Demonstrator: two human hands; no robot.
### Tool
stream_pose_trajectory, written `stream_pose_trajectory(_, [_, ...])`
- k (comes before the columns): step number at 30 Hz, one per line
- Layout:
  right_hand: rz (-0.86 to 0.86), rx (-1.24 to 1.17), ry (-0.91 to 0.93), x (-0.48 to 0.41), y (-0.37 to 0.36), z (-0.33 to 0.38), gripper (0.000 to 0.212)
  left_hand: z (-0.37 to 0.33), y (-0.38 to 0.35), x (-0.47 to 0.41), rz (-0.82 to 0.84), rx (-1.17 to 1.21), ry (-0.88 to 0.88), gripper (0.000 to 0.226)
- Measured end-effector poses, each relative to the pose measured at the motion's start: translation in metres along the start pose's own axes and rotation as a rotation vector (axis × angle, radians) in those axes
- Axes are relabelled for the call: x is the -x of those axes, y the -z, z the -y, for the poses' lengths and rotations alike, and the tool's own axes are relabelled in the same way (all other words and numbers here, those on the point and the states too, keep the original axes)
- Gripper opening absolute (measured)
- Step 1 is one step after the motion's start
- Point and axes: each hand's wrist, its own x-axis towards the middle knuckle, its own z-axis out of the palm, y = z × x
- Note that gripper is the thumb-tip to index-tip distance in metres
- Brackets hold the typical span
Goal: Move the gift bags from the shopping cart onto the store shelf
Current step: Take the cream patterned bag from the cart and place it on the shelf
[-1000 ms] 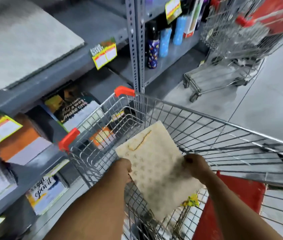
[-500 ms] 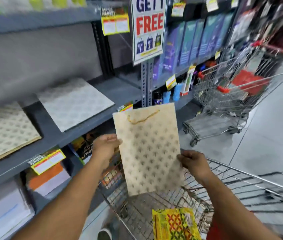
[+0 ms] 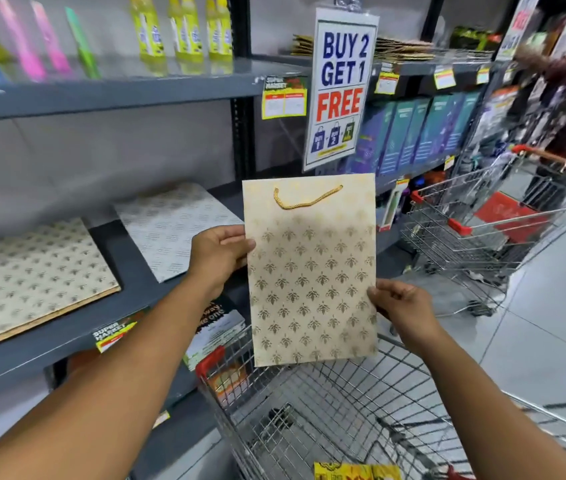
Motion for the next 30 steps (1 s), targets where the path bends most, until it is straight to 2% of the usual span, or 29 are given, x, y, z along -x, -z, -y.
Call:
stream_pose_trajectory(3, [0.03, -0.031, -0.02, -0.003, -0.01, 0.0, 0.016, 0.003, 0.013, -0.004, -0.024, 0.004, -0.024, 0.021])
stream_pose_trajectory(8, [0.296, 0.071, 0.014, -0.029, -0.102, 0.01, 0.018, 0.002, 0.103, -0.023, -0.281, -0.067, -0.103, 0.022])
stream_pose_trajectory(10, [0.403, 0.093, 0.049, -0.041, -0.162, 0.016, 0.028, 0.002, 0.159, -0.032, -0.431, -0.147, -0.169, 0.008])
stream_pose_trajectory(11, [0.437, 0.13, 0.091, -0.046, -0.191, 0.019, 0.033, 0.0, 0.184, -0.034, -0.491, -0.204, -0.204, 0.009])
stream_pose_trajectory(13, [0.48, 0.236, 0.182, -0.06, -0.254, 0.021, 0.031, -0.001, 0.233, -0.042, -0.621, -0.299, -0.221, 0.041])
stream_pose_trajectory(15, [0.51, 0.307, 0.199, -0.076, -0.314, 0.016, 0.025, 0.0, 0.279, -0.053, -0.714, -0.309, -0.156, 0.047])
stream_pose_trajectory(17, [0.522, 0.365, 0.194, -0.091, -0.376, 0.01, 0.022, 0.0, 0.324, -0.066, -0.745, -0.297, -0.092, 0.033])
stream_pose_trajectory(19, [0.518, 0.396, 0.183, -0.101, -0.429, 0.006, 0.007, 0.0, 0.363, -0.077, -0.725, -0.337, -0.039, 0.029])
stream_pose_trajectory(22, [0.516, 0.438, 0.144, -0.114, -0.494, 0.001, 0.014, 0.005, 0.405, -0.09, -0.754, -0.418, 0.049, 0.035])
stream_pose_trajectory(24, [0.531, 0.497, 0.112, -0.117, -0.522, -0.005, 0.018, 0.01, 0.42, -0.099, -0.796, -0.45, 0.104, 0.032])
stream_pose_trajectory(27, [0.574, 0.706, 0.262, -0.117, -0.541, -0.021, 0.03, 0.019, 0.432, -0.111, -0.837, -0.49, 0.206, 0.032])
stream_pose_trajectory(30, [0.573, 0.735, 0.244, -0.119, -0.548, -0.032, 0.024, 0.029, 0.438, -0.118, -0.815, -0.502, 0.254, 0.032])
